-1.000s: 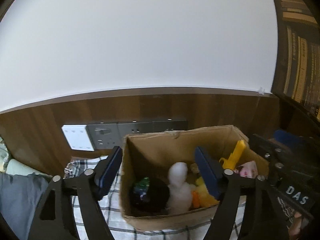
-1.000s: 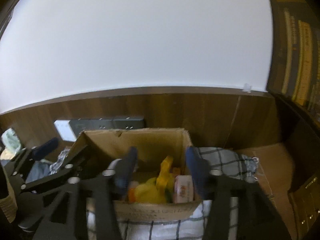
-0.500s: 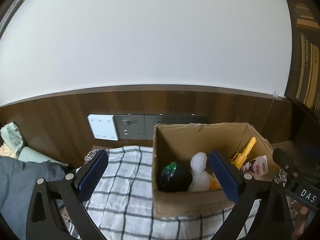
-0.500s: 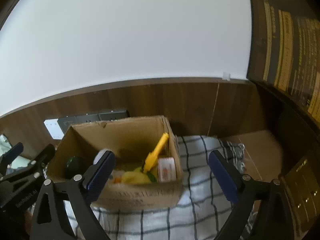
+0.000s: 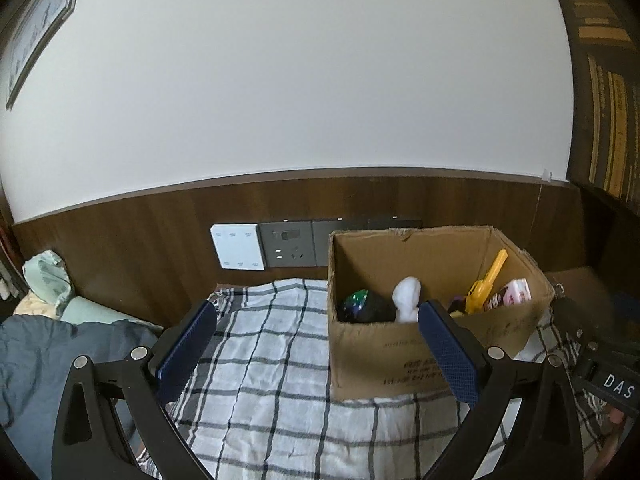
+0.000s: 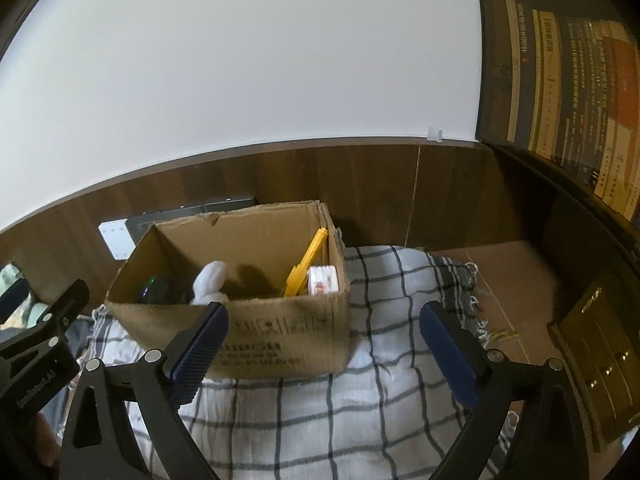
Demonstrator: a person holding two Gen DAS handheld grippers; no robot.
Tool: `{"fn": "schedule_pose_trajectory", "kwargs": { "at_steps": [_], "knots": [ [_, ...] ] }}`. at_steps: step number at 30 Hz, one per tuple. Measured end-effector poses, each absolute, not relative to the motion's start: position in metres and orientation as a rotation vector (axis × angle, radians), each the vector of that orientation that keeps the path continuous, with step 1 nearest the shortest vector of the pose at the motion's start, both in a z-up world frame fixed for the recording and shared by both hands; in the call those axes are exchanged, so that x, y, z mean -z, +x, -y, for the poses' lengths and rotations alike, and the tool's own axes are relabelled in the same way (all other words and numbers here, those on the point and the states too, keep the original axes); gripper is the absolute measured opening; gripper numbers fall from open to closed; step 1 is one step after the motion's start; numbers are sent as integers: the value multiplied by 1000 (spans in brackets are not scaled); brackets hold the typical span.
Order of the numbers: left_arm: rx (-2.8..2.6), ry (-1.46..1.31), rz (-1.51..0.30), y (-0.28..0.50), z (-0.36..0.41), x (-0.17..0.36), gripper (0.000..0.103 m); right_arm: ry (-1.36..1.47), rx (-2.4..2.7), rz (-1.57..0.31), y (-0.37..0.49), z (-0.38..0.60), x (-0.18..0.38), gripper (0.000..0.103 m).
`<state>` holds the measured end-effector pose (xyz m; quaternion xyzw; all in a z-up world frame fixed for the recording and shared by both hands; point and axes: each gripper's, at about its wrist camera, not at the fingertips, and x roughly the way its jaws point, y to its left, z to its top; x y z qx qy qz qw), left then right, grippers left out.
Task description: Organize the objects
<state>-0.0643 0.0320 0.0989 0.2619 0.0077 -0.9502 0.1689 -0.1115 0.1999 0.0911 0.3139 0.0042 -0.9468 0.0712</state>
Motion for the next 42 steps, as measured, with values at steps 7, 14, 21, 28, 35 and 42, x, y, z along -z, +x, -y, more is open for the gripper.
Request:
{"fn": "schedule_pose_trajectory", "kwargs": {
  "at_steps": [7,14,21,28,35,42],
  "knots": [
    [2697,771,-19,-43,-36,-91,103,910,2854,-27,-86,-202,-90,97],
    [2694,793,-1,-15,-41,-85,103,913,2835,-35,-57,-207,-83,99],
    [2690,844,-14,9,-47,-68,103,916,2814,-40,-28,-210,-70,100],
    [2680,874,-30,31,-52,-52,103,944,2804,-17,-6,-220,-54,100],
    [2659,918,-36,41,-54,-39,103,972,2792,-35,7,-222,-41,100],
    [2653,939,-30,43,-56,-34,103,1001,2781,-23,6,-225,-34,100]
  ]
}}
